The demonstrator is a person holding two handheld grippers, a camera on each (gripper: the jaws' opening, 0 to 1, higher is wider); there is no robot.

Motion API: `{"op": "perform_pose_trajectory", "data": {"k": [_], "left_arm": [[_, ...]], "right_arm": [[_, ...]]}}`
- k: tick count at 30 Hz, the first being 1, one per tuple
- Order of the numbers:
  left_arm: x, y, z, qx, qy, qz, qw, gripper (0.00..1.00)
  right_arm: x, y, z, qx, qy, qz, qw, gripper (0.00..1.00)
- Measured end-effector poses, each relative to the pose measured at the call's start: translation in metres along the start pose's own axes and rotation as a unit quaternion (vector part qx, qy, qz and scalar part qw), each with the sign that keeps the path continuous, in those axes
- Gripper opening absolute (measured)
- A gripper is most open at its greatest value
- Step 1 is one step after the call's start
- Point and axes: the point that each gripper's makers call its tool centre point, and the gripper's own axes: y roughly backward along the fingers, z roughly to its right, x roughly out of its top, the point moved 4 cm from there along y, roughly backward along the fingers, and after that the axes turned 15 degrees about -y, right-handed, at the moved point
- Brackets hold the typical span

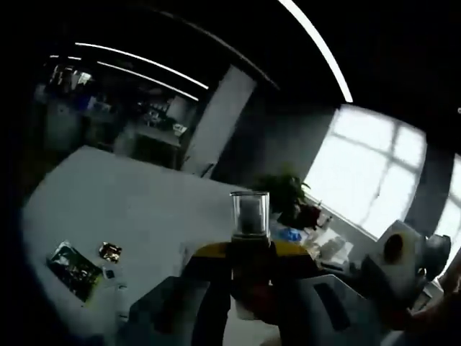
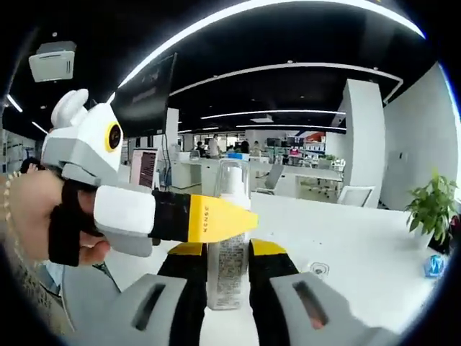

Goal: Arrange the skincare products in the storage area until every visible bottle or jar stands upright without overlapping.

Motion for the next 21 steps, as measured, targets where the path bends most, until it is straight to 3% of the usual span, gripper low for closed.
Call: {"op": "perform_pose_trajectory", "data": {"k": [3,5,6,7,8,10,12,14,15,19,21], "left_arm": [[0.004,0.003,-0.002,-0.051,-0.015,0.006,0.9986,0.16],[0.007,0.007,0.001,-0.107,-0.02,0.005,0.994,0.16],[0.011,0.012,0.003,-0.142,-0.022,0.009,0.9896,0.16],[0.014,0.014,0.001,-0.149,-0.03,0.013,0.9882,0.16],[0.016,0.019,0.004,-0.198,-0.035,0.007,0.9796,0.16],[0.022,0.027,0.005,-0.233,-0.062,0.014,0.9704,0.16],[0.025,0.034,0.01,-0.279,-0.064,0.014,0.9579,0.16],[0.029,0.04,0.009,-0.305,-0.076,0.02,0.9493,0.16],[0.031,0.043,0.01,-0.322,-0.078,0.022,0.9433,0.16],[0.035,0.052,0.013,-0.365,-0.099,0.025,0.9255,0.16],[0.036,0.052,0.013,-0.369,-0.107,0.022,0.9231,0.16]], "right_arm": [[0.004,0.001,-0.004,0.054,-0.036,-0.007,0.9979,0.22],[0.005,0.004,-0.005,0.093,-0.054,-0.024,0.9939,0.23],[0.01,0.006,-0.01,0.122,-0.083,-0.013,0.989,0.23],[0.011,0.007,-0.011,0.131,-0.088,-0.012,0.9874,0.24],[0.012,0.01,-0.015,0.154,-0.096,-0.017,0.9833,0.24],[0.016,0.014,-0.022,0.189,-0.098,-0.013,0.9768,0.24],[0.018,0.017,-0.031,0.23,-0.089,-0.02,0.969,0.24],[0.022,0.02,-0.035,0.254,-0.08,-0.02,0.9637,0.24],[0.024,0.022,-0.039,0.281,-0.089,-0.025,0.9552,0.24],[0.03,0.027,-0.047,0.337,-0.076,-0.042,0.9374,0.22],[0.031,0.026,-0.046,0.338,-0.074,-0.047,0.9371,0.21]]}}
